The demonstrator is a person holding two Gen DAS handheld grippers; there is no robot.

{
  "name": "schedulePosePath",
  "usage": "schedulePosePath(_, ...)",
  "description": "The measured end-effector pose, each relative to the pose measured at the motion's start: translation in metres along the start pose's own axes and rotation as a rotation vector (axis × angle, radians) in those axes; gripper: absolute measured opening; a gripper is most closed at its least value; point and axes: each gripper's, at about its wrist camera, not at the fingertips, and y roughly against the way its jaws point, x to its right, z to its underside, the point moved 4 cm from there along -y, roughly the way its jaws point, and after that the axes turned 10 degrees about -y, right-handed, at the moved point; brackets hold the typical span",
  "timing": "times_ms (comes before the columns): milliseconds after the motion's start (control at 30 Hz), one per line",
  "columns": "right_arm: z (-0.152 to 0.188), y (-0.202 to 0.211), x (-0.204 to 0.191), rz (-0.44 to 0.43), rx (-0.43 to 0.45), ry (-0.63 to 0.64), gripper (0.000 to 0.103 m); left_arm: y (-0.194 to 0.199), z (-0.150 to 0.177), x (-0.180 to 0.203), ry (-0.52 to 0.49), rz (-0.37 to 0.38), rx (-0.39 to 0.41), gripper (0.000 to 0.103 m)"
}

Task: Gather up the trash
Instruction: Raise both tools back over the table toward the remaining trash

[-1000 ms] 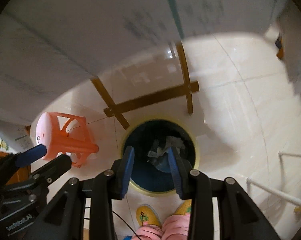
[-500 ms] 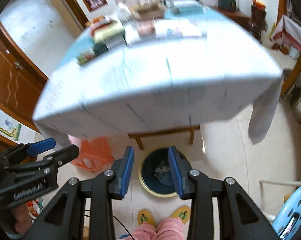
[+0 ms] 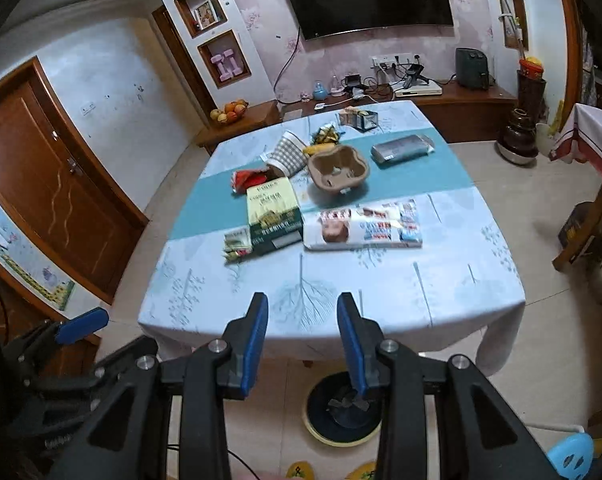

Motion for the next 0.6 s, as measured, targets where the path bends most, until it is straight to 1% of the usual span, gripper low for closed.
schedulePosePath(100,-0.019,0.003,0.001,-0.027,0.026,-0.012,0.036,-0.001,-0.015,0.002,-0.013,0.009,0.011,0.083)
schedulePosePath(233,-0.042,-0.003,-0.003,-0.003,0.062,0.012,0.036,-0.013,-0.033,-0.004,-0.010,0.021,0.014,0.083)
schedulePosePath(300,-0.055,-0.006,-0.006,0.004,0.080,0.025,0.036,-0.022,-0.043,-0.013,-0.002,0.032,0.018,0.083)
schedulePosePath(400,-0.076,-0.013,-0.011,0.001,0.116,0.032,0.036,-0.041,-0.064,-0.034,0.014,0.042,0.025,0.083)
schedulePosePath(467,-0.092,-0.020,-0.013,-0.021,0.142,0.014,0.036,-0.057,-0.079,-0.051,0.019,0.047,0.023,0.083)
schedulePosePath(533,-0.111,-0.028,-0.014,-0.038,0.188,-0.020,0.036,-0.075,-0.096,-0.072,0.016,0.049,0.015,0.083)
schedulePosePath(600,-0.125,-0.037,-0.013,-0.015,0.210,-0.046,0.036,-0.094,-0.114,-0.093,0.004,0.047,0.011,0.083)
